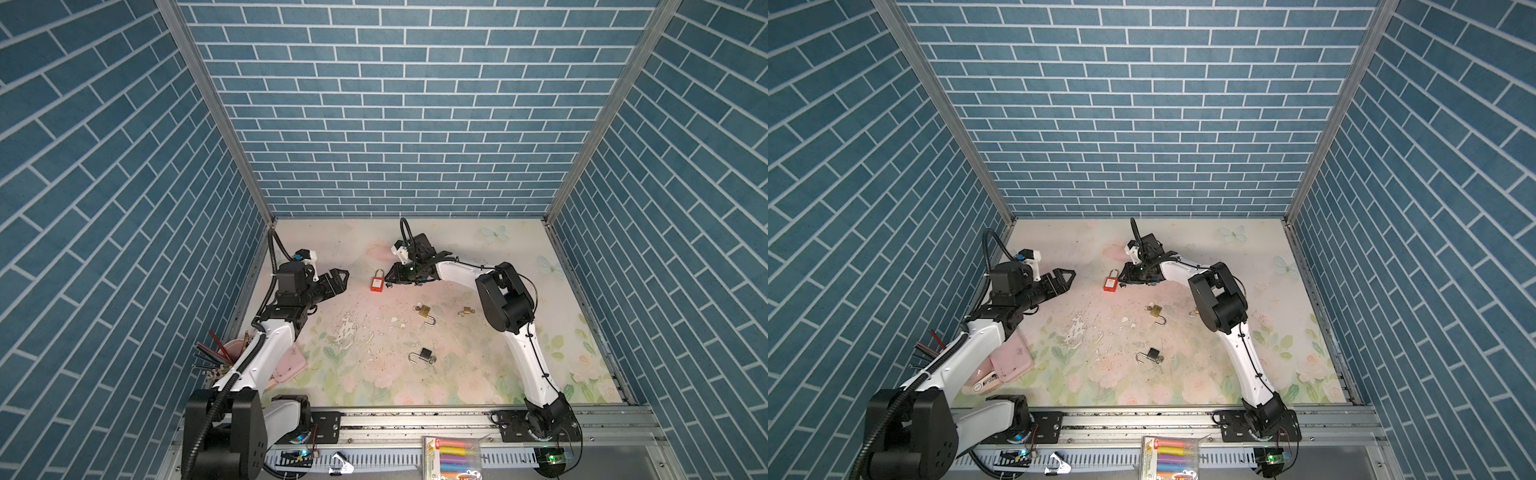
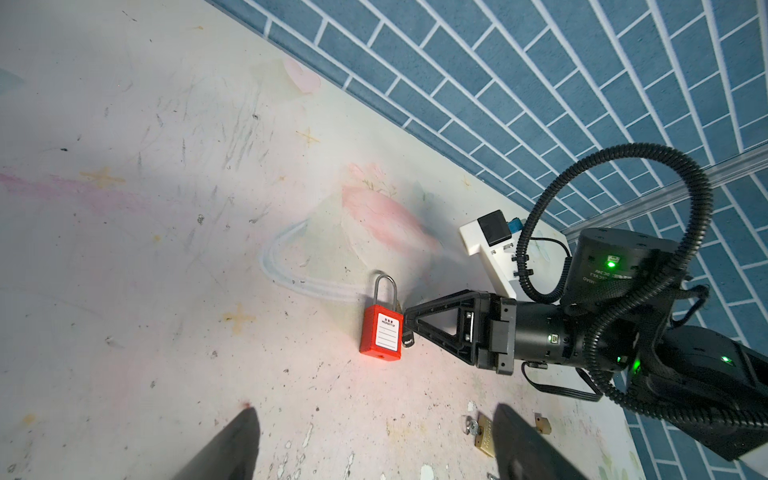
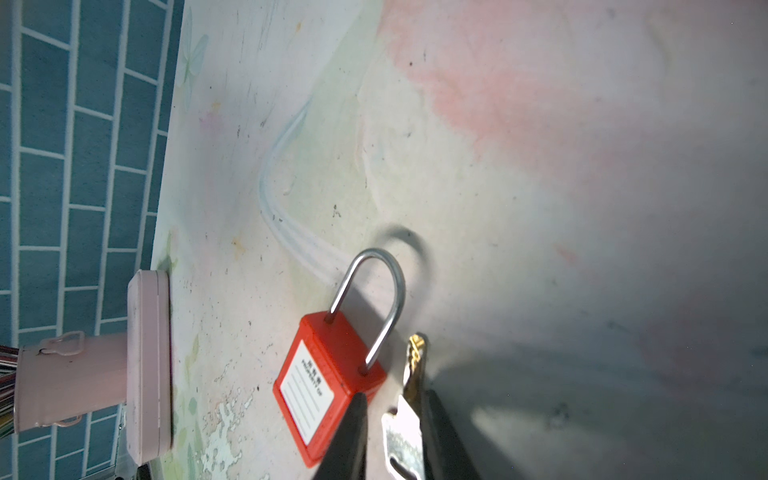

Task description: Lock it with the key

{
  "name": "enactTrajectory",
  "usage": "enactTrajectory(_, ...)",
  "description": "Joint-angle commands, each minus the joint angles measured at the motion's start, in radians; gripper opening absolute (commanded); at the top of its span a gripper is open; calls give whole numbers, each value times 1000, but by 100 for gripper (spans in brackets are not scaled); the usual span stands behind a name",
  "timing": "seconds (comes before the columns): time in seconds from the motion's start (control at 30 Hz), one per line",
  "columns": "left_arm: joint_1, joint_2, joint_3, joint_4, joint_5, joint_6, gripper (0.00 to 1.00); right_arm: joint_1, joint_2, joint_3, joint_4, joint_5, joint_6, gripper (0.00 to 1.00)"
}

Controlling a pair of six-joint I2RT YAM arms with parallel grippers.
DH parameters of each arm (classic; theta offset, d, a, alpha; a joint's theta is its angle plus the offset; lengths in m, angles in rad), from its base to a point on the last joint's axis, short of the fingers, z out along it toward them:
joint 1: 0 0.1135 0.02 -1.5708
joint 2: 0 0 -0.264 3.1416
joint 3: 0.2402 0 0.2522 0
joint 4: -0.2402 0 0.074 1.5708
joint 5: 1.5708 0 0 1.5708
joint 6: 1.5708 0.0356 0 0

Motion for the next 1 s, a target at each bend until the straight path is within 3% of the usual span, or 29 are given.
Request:
enactTrajectory(0.0,-22,-28,19,-18,-46,16,88,-17,-106,-27,8,1,-15,26)
enactTrajectory(0.2,-144,-68,98,-99,-259,68,88,-55,-387,-185,57,54,-111,39)
enactTrajectory(0.37,-311,-23,161,-116,-377,90,88,-70,-691,-513,115,158,-155,46)
enactTrajectory(0.53,-522,30,267,-196,-494,230,88,-70,-973,-853,136,283,-108,48)
enactTrajectory(0.7,-675,22,274,-245,-540,473,88,-70,-1181,-1111,231,322,9,53)
enactTrajectory(0.87,-772,-15,196,-240,-469,823,88,-70,-1240,-1246,346,342,106,53)
enactTrajectory(0.97,-767,15,220,-272,-406,854,88,-71,-1236,-1262,349,373,148,56)
